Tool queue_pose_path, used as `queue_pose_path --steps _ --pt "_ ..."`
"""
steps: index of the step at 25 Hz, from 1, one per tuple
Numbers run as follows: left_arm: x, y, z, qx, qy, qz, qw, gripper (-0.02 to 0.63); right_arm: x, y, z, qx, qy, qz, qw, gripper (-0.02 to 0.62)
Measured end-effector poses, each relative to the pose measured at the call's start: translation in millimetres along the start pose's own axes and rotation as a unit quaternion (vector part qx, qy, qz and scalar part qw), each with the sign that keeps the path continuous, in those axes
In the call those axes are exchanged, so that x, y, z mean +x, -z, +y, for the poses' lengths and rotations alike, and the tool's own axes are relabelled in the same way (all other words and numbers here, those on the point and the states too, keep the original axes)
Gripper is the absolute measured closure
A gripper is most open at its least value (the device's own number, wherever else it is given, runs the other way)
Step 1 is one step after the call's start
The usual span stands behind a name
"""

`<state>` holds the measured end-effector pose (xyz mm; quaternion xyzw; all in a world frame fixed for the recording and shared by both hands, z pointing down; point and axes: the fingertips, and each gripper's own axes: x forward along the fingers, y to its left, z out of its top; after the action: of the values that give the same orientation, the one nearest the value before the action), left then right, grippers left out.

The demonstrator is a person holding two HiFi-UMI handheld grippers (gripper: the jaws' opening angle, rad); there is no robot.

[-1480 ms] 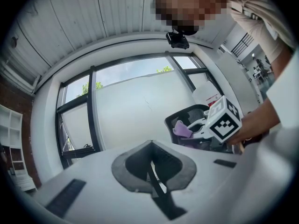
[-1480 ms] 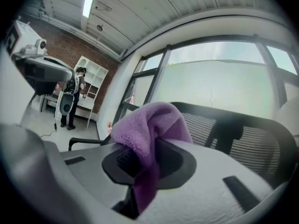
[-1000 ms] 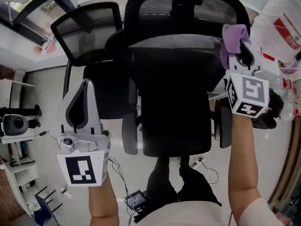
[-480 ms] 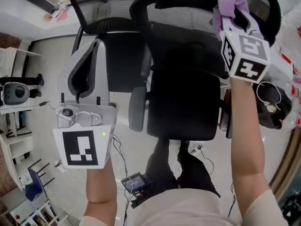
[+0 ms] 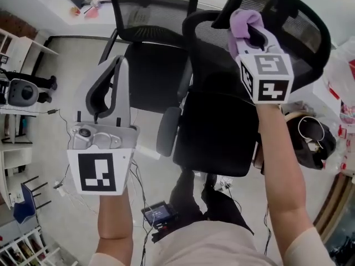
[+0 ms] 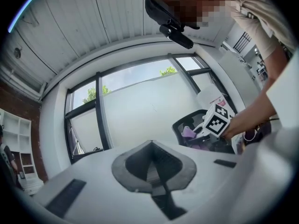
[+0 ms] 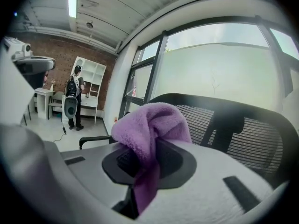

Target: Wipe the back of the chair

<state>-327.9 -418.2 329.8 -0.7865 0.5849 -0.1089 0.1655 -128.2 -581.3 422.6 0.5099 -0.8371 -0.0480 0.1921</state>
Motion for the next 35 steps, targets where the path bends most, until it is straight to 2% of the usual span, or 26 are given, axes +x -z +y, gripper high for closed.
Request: queue_pose_path --steps 5,11,15,20,23,27,35 --pt "-26.3 -18.8 5.4 -0.003 -0.003 0.011 0.9999 0.6 -42.3 -8.3 9.4 0.003 -0.023 -0.002 1.0 0.535" --pt "-59.1 -71.0 8.5 -0.002 -0.008 -0.001 1.0 0.6 -120.3 -54.8 -3.0 0.0 -0.039 -0.038 0.999 0.534" --pt "-86.7 -107.1 -0.8 -0.006 -0.006 -0.004 1.0 0.6 -182.7 -83.3 -11.2 0.011 -0.058 -0.066 0.996 0.535" --pt "-116.5 -140.9 -20.1 -0.012 0.015 -0.011 0.9998 0.6 -249.2 -106.9 -16.2 0.023 -0.081 -0.087 0.993 0.535" --pt "-131.0 -168.3 -27.7 -0.005 0.01 -0.036 0.9993 0.6 -286.8 -116.5 -15.5 0.028 -0.099 -0.1 0.99 0.535" --pt "-156.4 -174.7 -43.3 -0.002 0.022 -0.012 0.9997 0.6 -333.0 -124.5 -14.0 0.025 -0.123 -0.11 0.986 0.535" --pt "-204.5 -201.1 -64.8 0.006 0.024 -0.009 0.9997 0.6 -411.5 -136.1 -6.2 0.04 -0.159 -0.13 0.978 0.535"
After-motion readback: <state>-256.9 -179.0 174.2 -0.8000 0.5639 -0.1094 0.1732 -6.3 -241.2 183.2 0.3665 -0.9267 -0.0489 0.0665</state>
